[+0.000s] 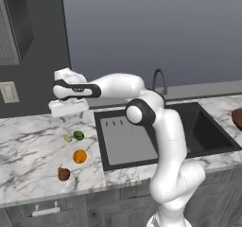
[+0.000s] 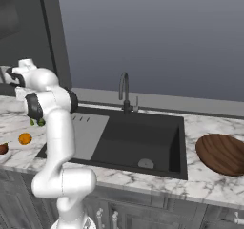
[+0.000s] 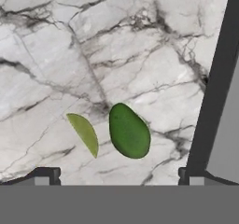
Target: There is a mixed pile of frozen fruits and vegetables on the counter. Locate all the frozen vegetables and place the items in a bowl on the counter. Take all the frozen fruits and defrost them in a running sink.
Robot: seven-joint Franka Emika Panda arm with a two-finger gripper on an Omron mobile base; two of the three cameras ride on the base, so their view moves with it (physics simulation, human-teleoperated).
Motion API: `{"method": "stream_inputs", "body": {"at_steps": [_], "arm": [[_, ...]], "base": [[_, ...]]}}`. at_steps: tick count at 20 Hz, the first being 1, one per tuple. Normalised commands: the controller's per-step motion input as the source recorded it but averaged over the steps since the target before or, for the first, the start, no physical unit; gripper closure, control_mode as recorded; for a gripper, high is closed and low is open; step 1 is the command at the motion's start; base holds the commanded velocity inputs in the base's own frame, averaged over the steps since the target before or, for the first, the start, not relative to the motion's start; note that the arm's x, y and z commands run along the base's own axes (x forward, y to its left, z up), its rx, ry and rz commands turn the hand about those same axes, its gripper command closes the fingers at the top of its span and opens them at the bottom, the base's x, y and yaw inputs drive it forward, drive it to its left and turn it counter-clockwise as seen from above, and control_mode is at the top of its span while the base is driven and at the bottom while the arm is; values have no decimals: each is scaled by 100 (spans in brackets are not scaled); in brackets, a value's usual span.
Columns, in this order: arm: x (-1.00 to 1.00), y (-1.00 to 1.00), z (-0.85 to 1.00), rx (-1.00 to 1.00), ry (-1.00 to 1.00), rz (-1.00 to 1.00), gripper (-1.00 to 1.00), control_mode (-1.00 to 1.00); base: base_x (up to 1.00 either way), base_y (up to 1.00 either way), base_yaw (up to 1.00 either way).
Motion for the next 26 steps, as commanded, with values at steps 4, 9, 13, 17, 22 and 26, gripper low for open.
{"method": "stream_inputs", "body": {"at_steps": [4,9,13,17,22,26], "arm": [[16,0,-46,12,2,0,-100,-100],[2,-6,-6,0,0,0,-100,-100],[-11,-9,0,0,0,0,-100,-100],[-25,-26,-4,0,0,0,-100,-100],[-27,-36,-15,0,0,0,-100,-100],[4,-2,-14,0,2,0,-100,-100]], "base": [[0,0,0],[0,0,0],[0,0,0],[0,0,0],[0,0,0],[0,0,0]]}}
